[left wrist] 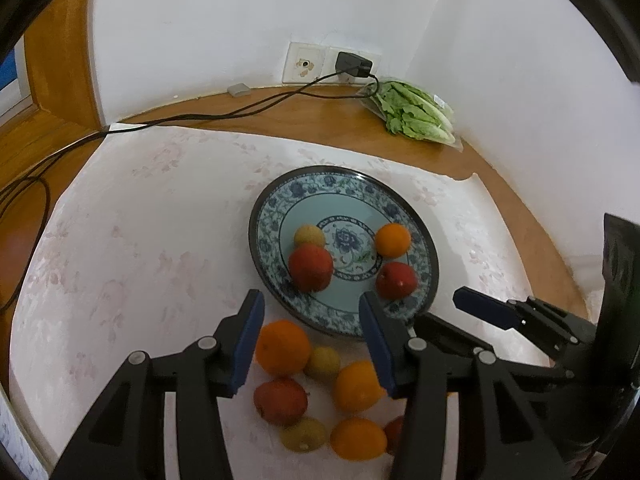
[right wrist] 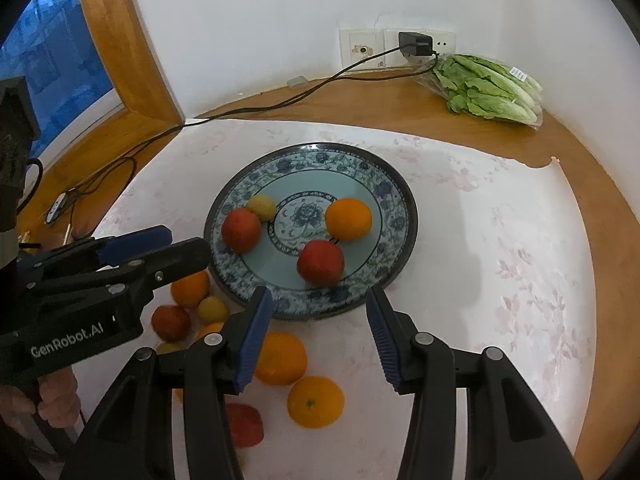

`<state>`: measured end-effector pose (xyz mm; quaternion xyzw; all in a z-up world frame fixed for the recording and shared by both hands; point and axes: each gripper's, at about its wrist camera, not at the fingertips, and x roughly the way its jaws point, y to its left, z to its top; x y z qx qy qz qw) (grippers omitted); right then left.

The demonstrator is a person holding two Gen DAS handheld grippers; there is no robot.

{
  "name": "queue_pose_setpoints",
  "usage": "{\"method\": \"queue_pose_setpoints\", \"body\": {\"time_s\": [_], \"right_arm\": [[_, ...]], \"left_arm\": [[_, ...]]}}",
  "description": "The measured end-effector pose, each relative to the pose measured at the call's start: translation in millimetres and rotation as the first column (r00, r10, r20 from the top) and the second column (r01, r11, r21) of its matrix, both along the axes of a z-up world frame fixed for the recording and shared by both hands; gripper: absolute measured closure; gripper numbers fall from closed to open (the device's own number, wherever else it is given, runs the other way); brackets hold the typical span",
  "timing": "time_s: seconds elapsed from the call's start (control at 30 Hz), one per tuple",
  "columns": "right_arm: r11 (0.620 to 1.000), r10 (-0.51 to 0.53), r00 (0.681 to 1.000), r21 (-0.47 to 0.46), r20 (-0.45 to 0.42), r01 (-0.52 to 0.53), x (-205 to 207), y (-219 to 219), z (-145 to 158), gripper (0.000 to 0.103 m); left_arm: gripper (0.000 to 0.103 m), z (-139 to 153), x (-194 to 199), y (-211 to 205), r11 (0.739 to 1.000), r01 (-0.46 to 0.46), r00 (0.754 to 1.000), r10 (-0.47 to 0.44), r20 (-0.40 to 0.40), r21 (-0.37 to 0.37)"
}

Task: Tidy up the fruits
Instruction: 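Lower the red apple onto the plate and open the right tool while the left tool releases its fruit, then withdraw both open tools from the plate back toward the fruit cluster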

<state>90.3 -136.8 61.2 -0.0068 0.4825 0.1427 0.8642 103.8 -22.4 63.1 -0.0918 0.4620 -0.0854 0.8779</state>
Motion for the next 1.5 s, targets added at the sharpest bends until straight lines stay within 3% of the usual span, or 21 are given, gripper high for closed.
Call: {"method": "queue_pose_setpoints", "body": {"time_s": [0.87, 1.5], "right_arm": [[1.0, 0.026, 1.0, 0.017, 0.008, -0.026, -61, -2, 11, 0.053], [0.999, 0.027, 0.999, 0.033, -0.024, -0.026, -83, -4, -5, 0.053]], "left_arm": [[0.05, -1, -56, 18, 0.999, -0.035, 0.998, 0.035, -0.044, -0.008], [0.05, -19, -81, 17, 0.999, -0.011, 0.996, 0.007, -0.093, -0.035]]}}
